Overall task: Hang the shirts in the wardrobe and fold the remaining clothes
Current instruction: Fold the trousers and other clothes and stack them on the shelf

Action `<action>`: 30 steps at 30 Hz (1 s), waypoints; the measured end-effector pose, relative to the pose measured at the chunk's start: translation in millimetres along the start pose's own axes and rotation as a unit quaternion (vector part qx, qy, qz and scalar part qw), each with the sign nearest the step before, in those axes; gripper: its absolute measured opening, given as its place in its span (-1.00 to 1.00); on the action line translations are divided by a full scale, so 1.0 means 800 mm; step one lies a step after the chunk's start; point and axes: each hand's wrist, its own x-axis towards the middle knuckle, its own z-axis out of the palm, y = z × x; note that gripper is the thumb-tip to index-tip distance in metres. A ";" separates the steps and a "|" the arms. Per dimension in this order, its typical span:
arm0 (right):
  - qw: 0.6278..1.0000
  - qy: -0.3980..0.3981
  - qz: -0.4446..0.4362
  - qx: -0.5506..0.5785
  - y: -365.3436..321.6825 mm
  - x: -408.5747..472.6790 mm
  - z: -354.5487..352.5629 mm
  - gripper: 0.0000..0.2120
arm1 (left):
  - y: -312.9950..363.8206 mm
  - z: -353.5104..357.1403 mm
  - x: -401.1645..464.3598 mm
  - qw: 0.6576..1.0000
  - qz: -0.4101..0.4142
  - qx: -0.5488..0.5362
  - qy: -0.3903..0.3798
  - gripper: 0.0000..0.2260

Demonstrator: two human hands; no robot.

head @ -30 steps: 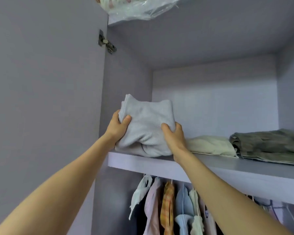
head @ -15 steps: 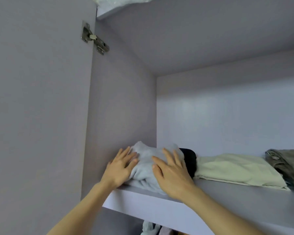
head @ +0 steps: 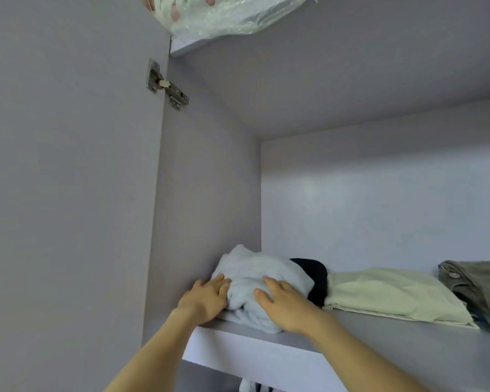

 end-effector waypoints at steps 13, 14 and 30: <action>1.000 0.022 0.022 0.000 0.013 0.050 -0.033 -0.36 | 0.037 -0.029 0.065 0.996 0.082 0.026 0.019 -0.60; 1.000 0.000 0.023 0.006 0.014 0.056 -0.033 -0.34 | 0.037 -0.026 0.075 0.997 0.079 0.028 -0.004 -0.58; 0.993 -0.010 -0.109 0.032 0.002 0.030 -0.046 -0.64 | 0.028 -0.034 0.046 0.995 0.050 -0.091 0.001 -0.69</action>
